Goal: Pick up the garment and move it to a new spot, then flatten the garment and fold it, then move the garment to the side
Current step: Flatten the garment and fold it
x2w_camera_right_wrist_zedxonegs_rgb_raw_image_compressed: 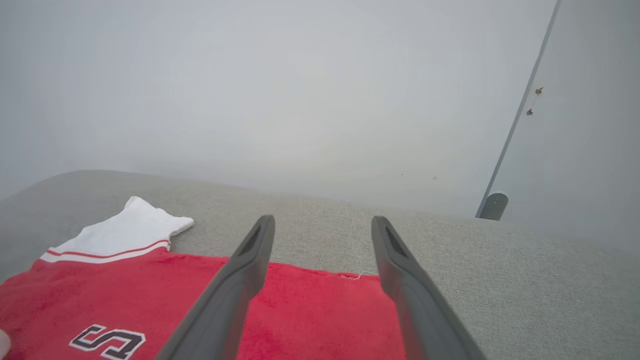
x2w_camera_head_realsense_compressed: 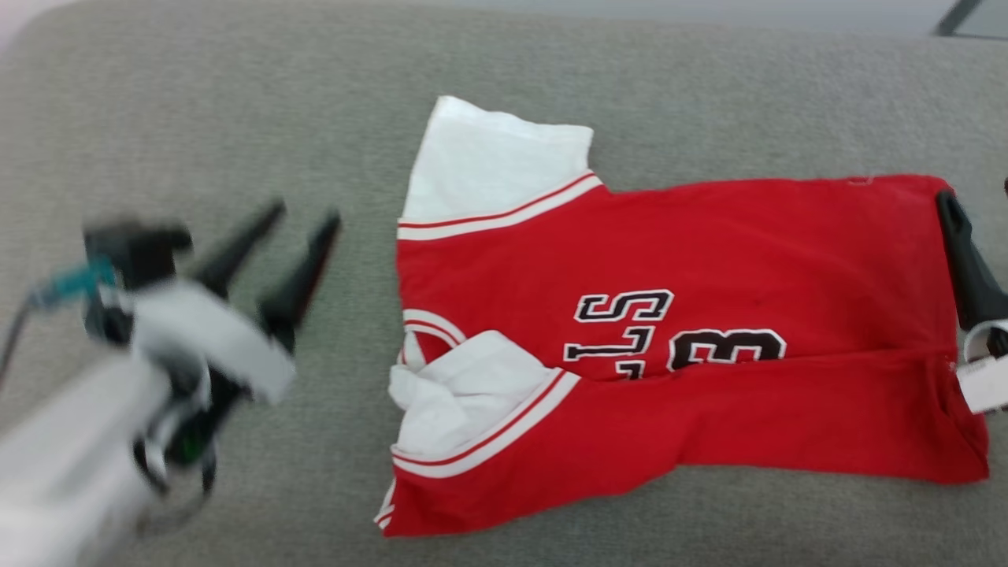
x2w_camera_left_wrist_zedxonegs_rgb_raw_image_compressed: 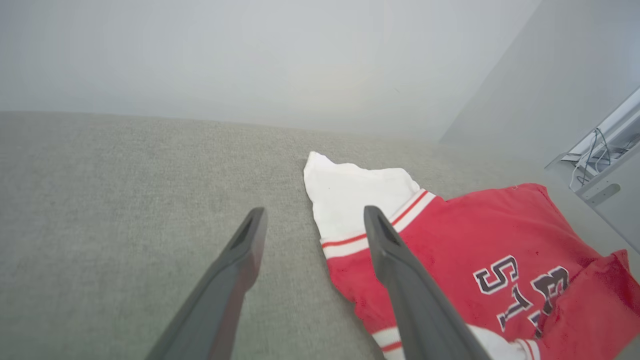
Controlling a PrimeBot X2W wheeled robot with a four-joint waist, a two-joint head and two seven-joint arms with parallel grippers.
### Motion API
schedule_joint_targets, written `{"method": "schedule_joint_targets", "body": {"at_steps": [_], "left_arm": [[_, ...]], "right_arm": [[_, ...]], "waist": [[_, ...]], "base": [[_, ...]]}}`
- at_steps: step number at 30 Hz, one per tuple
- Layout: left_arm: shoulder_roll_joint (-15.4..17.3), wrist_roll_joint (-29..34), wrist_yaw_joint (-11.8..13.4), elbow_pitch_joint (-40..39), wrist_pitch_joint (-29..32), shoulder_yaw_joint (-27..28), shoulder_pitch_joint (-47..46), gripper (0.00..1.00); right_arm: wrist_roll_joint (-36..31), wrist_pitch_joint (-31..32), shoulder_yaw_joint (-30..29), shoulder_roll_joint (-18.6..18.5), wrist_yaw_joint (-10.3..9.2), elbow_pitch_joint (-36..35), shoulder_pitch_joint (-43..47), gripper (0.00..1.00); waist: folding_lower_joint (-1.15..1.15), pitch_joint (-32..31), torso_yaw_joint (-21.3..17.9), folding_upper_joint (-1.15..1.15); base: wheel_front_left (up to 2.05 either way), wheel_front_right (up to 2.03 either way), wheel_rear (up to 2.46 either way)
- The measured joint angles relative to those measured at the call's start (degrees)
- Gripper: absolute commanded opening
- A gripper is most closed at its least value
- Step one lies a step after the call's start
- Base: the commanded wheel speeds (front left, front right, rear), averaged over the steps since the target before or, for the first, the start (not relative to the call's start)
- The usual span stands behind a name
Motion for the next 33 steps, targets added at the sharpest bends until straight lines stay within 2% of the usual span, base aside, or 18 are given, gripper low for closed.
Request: {"method": "schedule_joint_targets", "body": {"at_steps": [4, 5, 7, 10, 14, 20, 25, 28, 29, 30, 31, 32, 33], "left_arm": [[-3.43, 2.79, -2.27, 9.27, 4.59, -0.37, -11.01, 1.0], [-4.87, 4.35, -3.45, 14.49, 8.04, -1.14, -16.67, 1.0], [-6.01, 4.91, -4.93, 19.62, 12.24, -2.12, -21.82, 1.0], [-7.6, 4.87, -6.51, 26.58, 19.81, -3.67, -28.12, 1.0], [-8.8, 2.33, -7.76, 33.96, 33.6, -6.31, -33.83, 1.0], [-9.44, -3.88, -8.0, 36.67, 52.41, -8.81, -37.55, 1.0], [-8.33, -6.66, -8.04, 36.28, 58.5, -9.55, -39.18, 1.0], [-7.7, -7.06, -8.05, 35.73, 59.14, -9.9, -39.87, 0.99], [-7.57, -7.27, -8.05, 35.44, 59.33, -10.0, -40.05, 0.86], [-7.45, -7.37, -8.05, 35.24, 59.31, -10.13, -40.34, 0.53], [-7.36, -7.37, -8.05, 35.05, 59.18, -10.24, -40.53, 0.35], [-7.26, -7.57, -8.04, 34.82, 59.0, -10.23, -40.57, 0.07], [-7.21, -8.03, -8.01, 34.32, 58.96, -10.27, -40.58, 0.0]], "right_arm": [[-0.64, -2.24, 0.62, 2.35, 0.0, 0.71, -1.94, 1.0], [-0.75, -3.11, 1.4, 3.33, 0.0, 0.76, -2.31, 1.0], [-0.69, -3.58, 1.75, 4.1, 0.0, 0.77, -2.53, 1.0], [-0.54, -4.36, 1.93, 5.21, 0.0, 0.75, -2.51, 1.0], [-0.15, -5.09, 2.15, 6.16, 0.0, 0.66, -2.42, 1.0], [0.33, -6.03, 1.47, 6.76, 0.0, 0.58, -1.94, 1.0], [1.14, -6.2, 1.25, 7.19, 0.0, 0.4, -1.61, 1.0], [1.38, -6.22, 1.13, 7.21, 0.0, 0.48, -1.61, 1.0], [1.51, -6.01, 1.15, 7.19, 0.0, 0.52, -1.63, 1.0], [1.68, -5.92, 1.21, 7.11, 0.0, 0.53, -1.7, 1.0], [1.91, -5.34, 1.41, 6.87, 0.0, 0.54, -1.89, 1.0], [2.15, -4.71, 1.86, 6.46, 0.0, 0.53, -2.32, 1.0], [2.8, -3.83, 2.58, 5.91, 0.0, 0.34, -3.11, 1.0]], "waist": [[0.0, 1.14, -1.97, 0.0], [0.0, 1.78, -3.23, 0.0], [0.0, 2.49, -4.67, 0.0], [0.0, 3.65, -7.0, 0.0], [0.0, 5.34, -10.2, 0.0], [0.0, 8.06, -14.04, 0.0], [0.0, 10.34, -15.71, 0.0], [0.0, 11.47, -16.18, 0.0], [0.0, 11.77, -16.24, 0.0], [0.0, 12.04, -16.24, 0.0], [0.0, 12.24, -16.17, 0.0], [0.0, 12.36, -16.03, 0.0], [0.0, 12.47, -15.88, 0.0]], "base": [[0.0, 0.0, 0.0], [0.0, 0.0, 0.0], [0.0, 0.0, 0.0], [0.0, 0.0, 0.0], [0.0, 0.0, 0.0], [0.0, 0.0, 0.0], [0.0, 0.0, 0.0], [0.0, 0.0, 0.0], [0.0, 0.0, 0.0], [0.0, 0.0, 0.0], [0.0, 0.0, 0.0], [0.0, 0.0, 0.0], [0.0, 0.0, 0.0]]}}
